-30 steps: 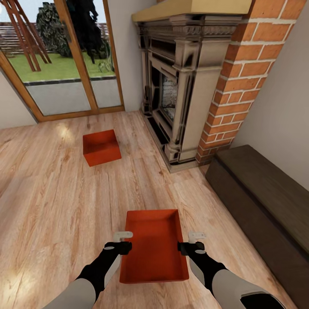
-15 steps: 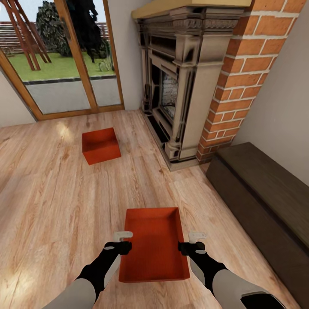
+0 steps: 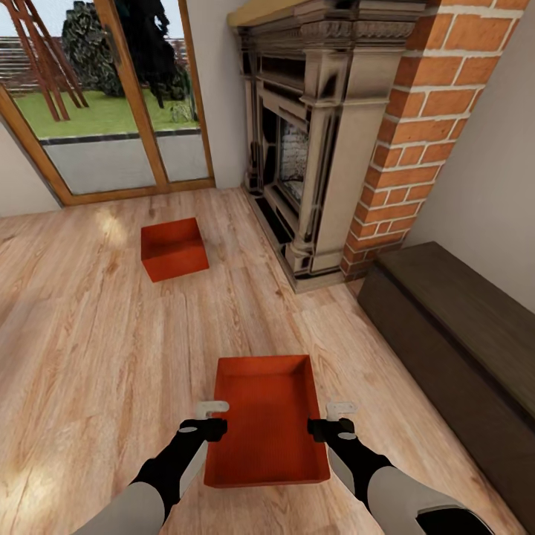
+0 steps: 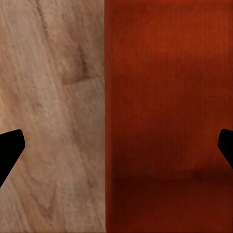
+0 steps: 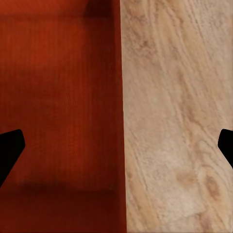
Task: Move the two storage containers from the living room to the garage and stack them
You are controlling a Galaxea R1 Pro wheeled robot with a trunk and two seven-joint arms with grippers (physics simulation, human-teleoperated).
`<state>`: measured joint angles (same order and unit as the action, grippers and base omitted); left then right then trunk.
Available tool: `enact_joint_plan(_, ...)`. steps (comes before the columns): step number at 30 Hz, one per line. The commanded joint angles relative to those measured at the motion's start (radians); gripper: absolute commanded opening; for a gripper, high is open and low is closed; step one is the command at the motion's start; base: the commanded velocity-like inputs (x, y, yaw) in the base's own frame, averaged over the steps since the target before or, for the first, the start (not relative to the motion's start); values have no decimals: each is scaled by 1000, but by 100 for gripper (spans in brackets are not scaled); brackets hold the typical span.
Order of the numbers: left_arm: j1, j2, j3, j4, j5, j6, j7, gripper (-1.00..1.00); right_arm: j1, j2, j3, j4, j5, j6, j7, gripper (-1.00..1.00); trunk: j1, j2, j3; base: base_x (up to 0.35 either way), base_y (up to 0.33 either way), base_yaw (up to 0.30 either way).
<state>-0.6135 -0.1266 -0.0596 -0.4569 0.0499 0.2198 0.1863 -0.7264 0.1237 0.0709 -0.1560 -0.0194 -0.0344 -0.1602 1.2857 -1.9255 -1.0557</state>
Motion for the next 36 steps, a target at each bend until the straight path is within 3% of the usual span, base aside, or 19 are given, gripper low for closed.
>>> enact_joint_plan(1,0,1,-6,-2,5,6,7,100,-1,0,7,1,-2,-2,-5,100,4,-8,-4,0,0,0)
enact_joint_plan(36,0,5,-6,4,5,6,7,100,-1,-3,9,1,-2,-1,-5,100,138,-253,-114,0,0,0)
